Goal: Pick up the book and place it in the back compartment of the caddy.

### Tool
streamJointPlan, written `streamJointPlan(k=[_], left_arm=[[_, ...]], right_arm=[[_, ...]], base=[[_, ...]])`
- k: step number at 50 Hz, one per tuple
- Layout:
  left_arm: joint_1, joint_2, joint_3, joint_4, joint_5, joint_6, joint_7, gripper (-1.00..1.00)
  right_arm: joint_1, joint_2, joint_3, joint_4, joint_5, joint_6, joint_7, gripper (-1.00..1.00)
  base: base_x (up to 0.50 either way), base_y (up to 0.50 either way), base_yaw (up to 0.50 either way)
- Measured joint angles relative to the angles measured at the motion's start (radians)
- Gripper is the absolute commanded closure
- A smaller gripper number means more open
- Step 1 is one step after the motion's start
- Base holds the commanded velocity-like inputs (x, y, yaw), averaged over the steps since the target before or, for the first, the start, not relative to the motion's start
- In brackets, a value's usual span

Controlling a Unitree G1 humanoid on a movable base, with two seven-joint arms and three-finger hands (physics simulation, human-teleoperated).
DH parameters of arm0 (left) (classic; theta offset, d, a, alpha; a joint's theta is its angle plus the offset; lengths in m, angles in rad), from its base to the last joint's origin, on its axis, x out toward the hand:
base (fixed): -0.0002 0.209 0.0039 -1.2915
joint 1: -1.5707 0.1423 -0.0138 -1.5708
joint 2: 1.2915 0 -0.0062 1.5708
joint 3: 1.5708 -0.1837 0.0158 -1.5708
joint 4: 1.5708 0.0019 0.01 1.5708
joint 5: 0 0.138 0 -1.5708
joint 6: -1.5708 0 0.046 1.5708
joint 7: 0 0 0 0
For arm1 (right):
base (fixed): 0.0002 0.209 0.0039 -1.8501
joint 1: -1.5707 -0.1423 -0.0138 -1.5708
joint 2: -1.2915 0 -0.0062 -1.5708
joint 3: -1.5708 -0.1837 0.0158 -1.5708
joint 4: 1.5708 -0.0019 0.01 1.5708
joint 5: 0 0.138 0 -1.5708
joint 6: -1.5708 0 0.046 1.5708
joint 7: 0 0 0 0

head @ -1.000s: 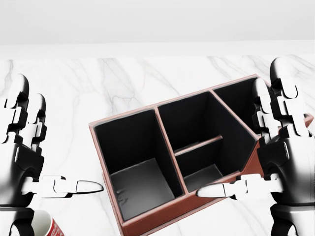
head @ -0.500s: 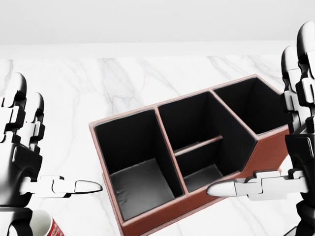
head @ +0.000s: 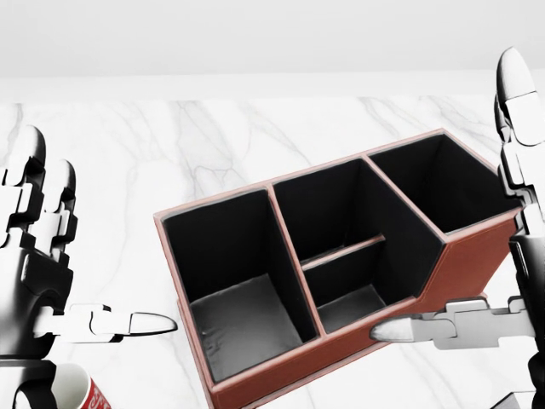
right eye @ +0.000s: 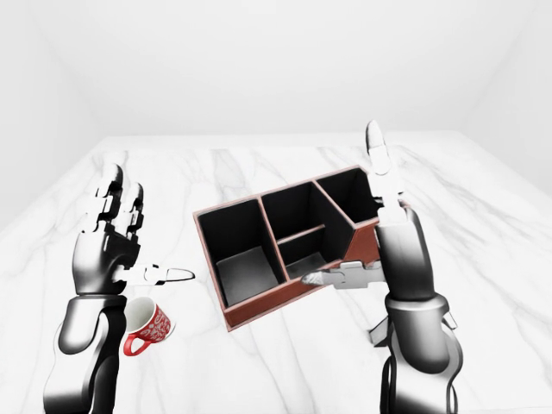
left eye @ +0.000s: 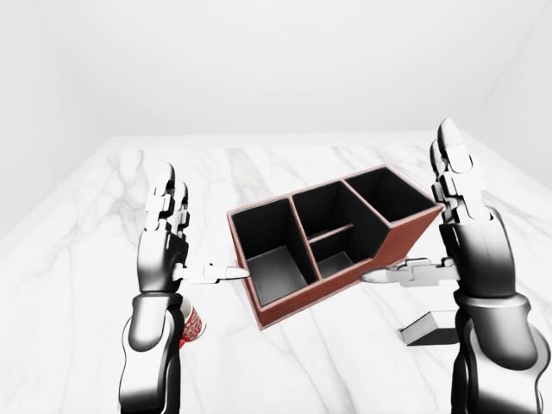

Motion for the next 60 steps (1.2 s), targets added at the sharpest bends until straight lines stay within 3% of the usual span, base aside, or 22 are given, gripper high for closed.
streamJointPlan(k=[60], left_arm=[[-0.006, 0.003, 0.002, 0.021, 0.002, 0.000, -0.001, -1.00]], right_arm=[[0.075, 0.002, -0.077, 0.016, -0.326, 0.000, 0.177, -1.00]], base=[[0.00, 0.00, 0.00]])
